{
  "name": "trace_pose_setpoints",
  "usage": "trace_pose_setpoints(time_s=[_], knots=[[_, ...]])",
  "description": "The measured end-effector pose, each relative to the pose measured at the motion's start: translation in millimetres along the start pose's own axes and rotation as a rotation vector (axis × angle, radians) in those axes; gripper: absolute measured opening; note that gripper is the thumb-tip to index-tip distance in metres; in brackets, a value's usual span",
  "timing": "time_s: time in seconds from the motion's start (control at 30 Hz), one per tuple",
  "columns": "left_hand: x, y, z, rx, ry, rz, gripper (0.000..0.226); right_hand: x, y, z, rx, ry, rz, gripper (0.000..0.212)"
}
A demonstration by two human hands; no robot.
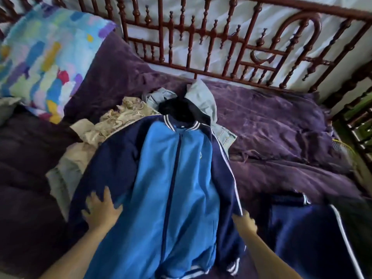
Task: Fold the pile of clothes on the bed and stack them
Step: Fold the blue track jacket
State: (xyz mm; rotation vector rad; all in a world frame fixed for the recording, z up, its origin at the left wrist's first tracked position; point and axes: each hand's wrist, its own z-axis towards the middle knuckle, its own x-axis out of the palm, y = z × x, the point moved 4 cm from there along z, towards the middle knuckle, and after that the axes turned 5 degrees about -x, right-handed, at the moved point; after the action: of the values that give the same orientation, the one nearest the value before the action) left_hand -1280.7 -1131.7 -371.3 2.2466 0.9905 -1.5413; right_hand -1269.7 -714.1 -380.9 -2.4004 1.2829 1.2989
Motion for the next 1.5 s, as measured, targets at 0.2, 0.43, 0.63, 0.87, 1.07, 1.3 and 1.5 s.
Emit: trace_pose_setpoints(time_s=[0.2, 0.43, 0.63, 0.87, 1.07, 1.3, 1.5], knots=[[90, 80, -58, -0.114, 0.238, 0.128, 0.078, 55, -101, -5, 0.197, 0.095, 0.239, 0.071], [94, 79, -61, -0.142, 0.279, -0.069, 0.069, 74, -104, -17, 0.178, 0.172, 0.615, 0.024], [100, 88, -69, -0.159, 0.234, -0.066, 0.065, 73, -110, -14, 0.159, 0.192, 0.592, 0.03], [114, 122, -79, -0.168, 0.257, 0.019, 0.044, 86, -92, -27, 0.129, 0.394, 0.686, 0.023], [100, 110, -78, -0.15, 0.286, -0.09, 0.042, -65, -54, 13, -0.179, -0.027, 0.65, 0.014], [95, 124, -73, -0.26, 0.228, -0.385, 0.047, -197, -64, 2, -0.251, -0.73, 0.368, 0.069], [118, 151, -59, -0.213, 0.315, -0.639, 0.062, 30, -79, -8, -0.094, 0.059, 0.481, 0.036]])
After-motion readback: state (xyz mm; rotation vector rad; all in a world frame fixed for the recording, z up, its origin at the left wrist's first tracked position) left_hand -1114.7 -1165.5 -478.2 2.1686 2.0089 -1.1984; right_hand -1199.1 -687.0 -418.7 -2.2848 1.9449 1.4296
